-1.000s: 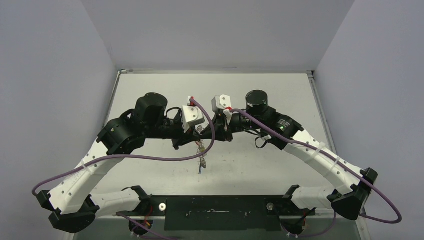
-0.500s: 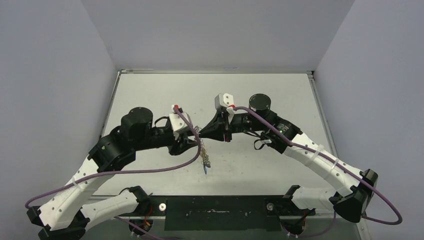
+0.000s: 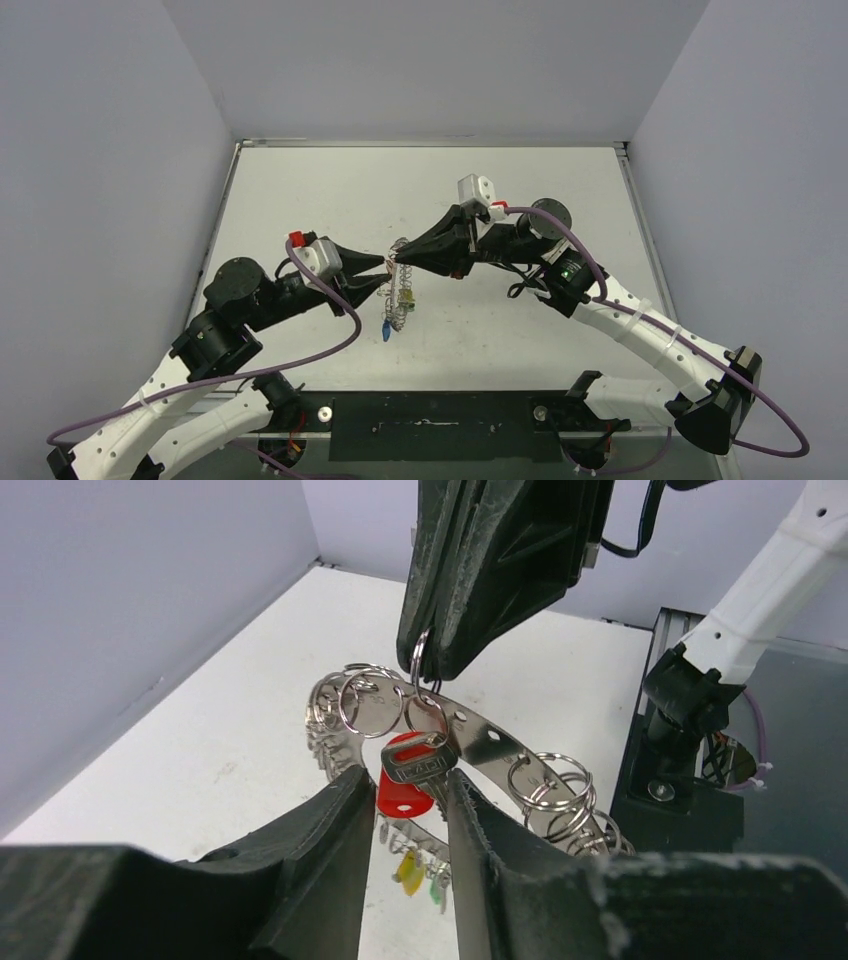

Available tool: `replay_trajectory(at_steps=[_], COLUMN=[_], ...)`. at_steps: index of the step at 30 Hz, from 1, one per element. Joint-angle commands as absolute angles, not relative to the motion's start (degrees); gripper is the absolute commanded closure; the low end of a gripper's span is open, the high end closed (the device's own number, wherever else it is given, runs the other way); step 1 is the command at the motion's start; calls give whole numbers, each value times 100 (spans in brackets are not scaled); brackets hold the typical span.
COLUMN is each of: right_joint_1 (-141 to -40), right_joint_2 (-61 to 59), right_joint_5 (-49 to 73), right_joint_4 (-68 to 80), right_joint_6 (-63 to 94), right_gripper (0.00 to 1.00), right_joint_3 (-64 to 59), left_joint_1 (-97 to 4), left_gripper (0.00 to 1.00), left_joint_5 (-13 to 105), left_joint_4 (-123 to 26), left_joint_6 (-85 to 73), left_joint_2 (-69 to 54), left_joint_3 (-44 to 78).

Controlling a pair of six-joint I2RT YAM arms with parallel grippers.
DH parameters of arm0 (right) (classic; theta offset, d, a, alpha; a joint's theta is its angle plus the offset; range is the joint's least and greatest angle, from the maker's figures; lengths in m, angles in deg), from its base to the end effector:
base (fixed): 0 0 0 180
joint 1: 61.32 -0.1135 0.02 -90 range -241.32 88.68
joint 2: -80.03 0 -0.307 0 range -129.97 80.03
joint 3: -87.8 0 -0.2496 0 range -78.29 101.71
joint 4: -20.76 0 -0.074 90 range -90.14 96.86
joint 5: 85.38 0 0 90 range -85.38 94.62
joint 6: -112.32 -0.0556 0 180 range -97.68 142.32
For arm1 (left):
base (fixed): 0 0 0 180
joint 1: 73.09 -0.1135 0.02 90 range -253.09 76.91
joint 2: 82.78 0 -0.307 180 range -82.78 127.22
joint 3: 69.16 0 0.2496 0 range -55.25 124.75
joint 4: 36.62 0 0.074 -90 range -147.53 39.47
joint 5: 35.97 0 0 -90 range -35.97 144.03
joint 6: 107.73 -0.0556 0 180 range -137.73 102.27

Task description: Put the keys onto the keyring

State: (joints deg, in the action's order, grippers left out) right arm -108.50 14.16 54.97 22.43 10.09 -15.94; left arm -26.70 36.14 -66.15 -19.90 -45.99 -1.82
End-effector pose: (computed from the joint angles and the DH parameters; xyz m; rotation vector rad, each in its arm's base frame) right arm 0.1365 0.2103 0.4616 -1.1874 1.0829 1.4185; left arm 0.0676 -0.0958 0.4265 0.8900 1.3506 -0.8448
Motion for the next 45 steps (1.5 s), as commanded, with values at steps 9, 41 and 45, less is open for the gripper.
replay_trajectory(at_steps=[9, 41, 45], right_joint_1=[-10810, -10366, -10224], right_joint_2=[1589, 2314, 2076], right_joint_5=[5395, 4065, 3633], right_joint_4=[3189, 1620, 1581], right_joint_6=[663, 1579, 1644], right_gripper=[100, 100, 100], right_joint_3=[-1563, -3687, -3852], left_joint_1=[-2653, -2656, -2655], left_gripper=[100, 3, 3], left_joint_5=[3466, 5911, 5902], left_joint_4=[-5488, -7298, -7152], left_joint_6=[-1617, -1241, -1003], left_joint_2=[-4291, -4774, -4372], left_joint_3=[-183, -438, -451])
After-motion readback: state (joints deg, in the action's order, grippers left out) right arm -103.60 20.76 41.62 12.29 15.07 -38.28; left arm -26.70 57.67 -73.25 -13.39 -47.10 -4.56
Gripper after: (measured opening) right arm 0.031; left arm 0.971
